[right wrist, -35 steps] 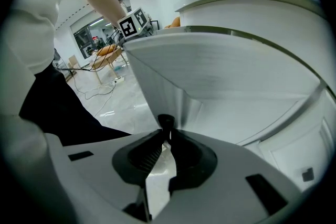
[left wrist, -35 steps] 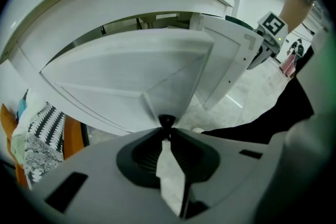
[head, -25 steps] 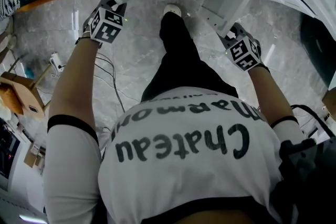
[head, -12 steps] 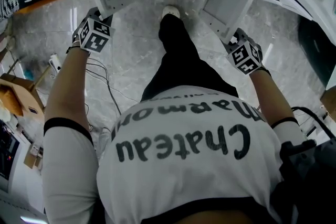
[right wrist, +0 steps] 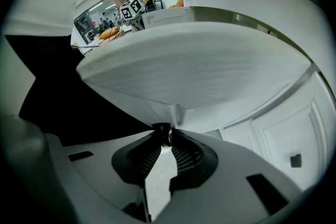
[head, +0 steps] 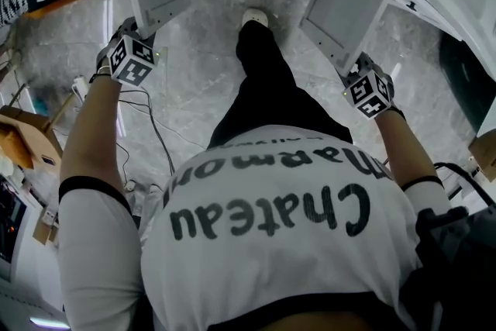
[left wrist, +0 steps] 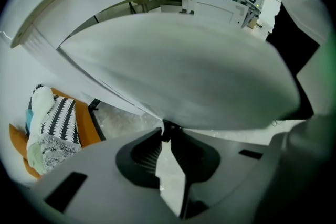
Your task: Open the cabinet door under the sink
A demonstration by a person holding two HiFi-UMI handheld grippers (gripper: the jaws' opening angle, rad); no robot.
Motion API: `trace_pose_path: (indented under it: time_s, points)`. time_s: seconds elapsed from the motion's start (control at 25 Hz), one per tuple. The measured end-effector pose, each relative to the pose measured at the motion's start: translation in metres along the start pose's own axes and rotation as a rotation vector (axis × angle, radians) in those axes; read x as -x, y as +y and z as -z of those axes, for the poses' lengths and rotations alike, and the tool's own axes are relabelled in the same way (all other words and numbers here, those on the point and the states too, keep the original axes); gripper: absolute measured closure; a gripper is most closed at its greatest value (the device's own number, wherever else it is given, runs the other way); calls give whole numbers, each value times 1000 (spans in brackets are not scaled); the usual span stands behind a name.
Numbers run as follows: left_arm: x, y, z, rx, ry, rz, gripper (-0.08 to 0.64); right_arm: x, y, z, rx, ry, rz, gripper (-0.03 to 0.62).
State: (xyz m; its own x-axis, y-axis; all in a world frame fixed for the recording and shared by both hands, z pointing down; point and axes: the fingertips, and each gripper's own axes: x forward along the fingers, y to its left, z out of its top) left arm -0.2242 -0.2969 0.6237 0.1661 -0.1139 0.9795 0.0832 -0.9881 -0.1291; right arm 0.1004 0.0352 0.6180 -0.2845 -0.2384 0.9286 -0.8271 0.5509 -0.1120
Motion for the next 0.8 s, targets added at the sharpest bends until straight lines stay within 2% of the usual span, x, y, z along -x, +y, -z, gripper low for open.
trace_pose_path:
  time_s: [0.24, 0.48, 0.8]
  points:
    - [2, 15, 25, -79, 56, 9, 513, 4, -2, 8, 24, 59, -33, 541]
    - [3, 18, 30, -109, 66, 47, 514, 6, -4, 19, 64, 117, -61, 538]
    - [6, 12, 36, -313, 117, 136, 514, 11, -6, 36, 157, 189, -104, 531]
